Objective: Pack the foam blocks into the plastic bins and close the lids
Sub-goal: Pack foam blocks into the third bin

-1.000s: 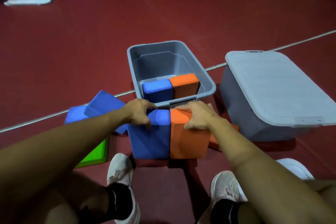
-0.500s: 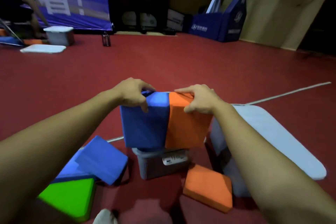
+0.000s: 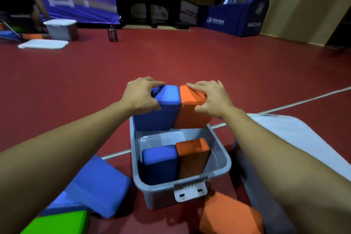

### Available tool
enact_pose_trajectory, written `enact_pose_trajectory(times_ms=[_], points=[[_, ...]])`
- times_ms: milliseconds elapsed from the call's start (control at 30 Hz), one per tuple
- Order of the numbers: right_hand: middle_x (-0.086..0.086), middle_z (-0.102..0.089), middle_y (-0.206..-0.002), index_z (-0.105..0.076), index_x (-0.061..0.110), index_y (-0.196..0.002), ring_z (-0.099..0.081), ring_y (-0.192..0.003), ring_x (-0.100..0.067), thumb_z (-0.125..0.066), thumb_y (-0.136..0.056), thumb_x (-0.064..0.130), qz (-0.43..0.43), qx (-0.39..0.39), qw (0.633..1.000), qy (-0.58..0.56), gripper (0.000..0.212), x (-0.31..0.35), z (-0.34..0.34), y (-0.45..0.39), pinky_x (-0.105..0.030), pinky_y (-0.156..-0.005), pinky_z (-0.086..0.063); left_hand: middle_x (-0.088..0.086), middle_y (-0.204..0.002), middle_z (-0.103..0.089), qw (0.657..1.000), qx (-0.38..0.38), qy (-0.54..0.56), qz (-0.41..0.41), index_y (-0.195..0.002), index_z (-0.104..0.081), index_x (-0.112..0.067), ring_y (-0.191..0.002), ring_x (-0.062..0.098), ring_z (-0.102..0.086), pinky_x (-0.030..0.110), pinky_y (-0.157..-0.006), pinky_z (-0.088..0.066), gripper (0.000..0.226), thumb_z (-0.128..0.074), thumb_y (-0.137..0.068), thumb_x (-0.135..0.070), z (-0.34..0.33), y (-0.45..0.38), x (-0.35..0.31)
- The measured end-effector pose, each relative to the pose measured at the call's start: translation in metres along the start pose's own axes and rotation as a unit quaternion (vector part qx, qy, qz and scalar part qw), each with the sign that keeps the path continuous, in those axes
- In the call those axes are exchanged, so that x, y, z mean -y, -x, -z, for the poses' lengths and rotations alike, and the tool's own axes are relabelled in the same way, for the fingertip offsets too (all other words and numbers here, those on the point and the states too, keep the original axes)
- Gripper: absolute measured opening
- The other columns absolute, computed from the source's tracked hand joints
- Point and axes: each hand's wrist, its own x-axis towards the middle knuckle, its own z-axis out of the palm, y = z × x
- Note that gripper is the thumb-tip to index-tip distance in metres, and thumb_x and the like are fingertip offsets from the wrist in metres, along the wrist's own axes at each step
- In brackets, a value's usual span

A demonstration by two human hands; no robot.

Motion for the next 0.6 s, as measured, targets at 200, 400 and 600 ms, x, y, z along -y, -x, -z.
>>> enact_pose_trajectory(times_ms=[200,400,600], points=[[0.002,-0.05,-0.142,-0.044,0.043,-0.143,-0.043,-0.126,-0.027,-0.061,-0.052,0.045,-0.004,0.058,0.998,-0.027,0.093,-0.052,-0.082,-0.041,-0.059,-0.115,-0.017,0.003,-0.127,-0.06,0.998,0.051,0.015,0.035,-0.137,-0.056,-0.03,-0.118,0.03,-0.054,0.042,-0.097,-0.044,0.089,-0.08,-0.052,-0.046,-0.081,-0.042,0.035],[0.004,-0.053,-0.138,-0.044,0.042,-0.143,-0.045,-0.125,-0.027,-0.062,-0.053,0.043,0.016,0.118,0.992,-0.05,0.092,-0.085,-0.161,-0.053,-0.061,-0.113,-0.02,0.006,-0.125,-0.059,0.991,0.112,0.029,0.074,-0.14,-0.053,-0.026,-0.118,0.03,-0.053,0.041,-0.097,-0.046,0.087,-0.087,-0.061,-0.037,-0.155,-0.046,0.064],[0.002,-0.051,-0.139,-0.04,0.041,-0.145,-0.043,-0.127,-0.028,-0.064,-0.061,0.038,0.041,0.167,0.984,-0.04,0.087,-0.101,-0.21,-0.044,-0.06,-0.114,-0.019,0.005,-0.122,-0.059,0.984,0.139,0.056,0.101,-0.141,-0.052,-0.021,-0.114,0.027,-0.054,0.039,-0.099,-0.045,0.086,-0.087,-0.064,-0.036,-0.21,-0.023,0.077]])
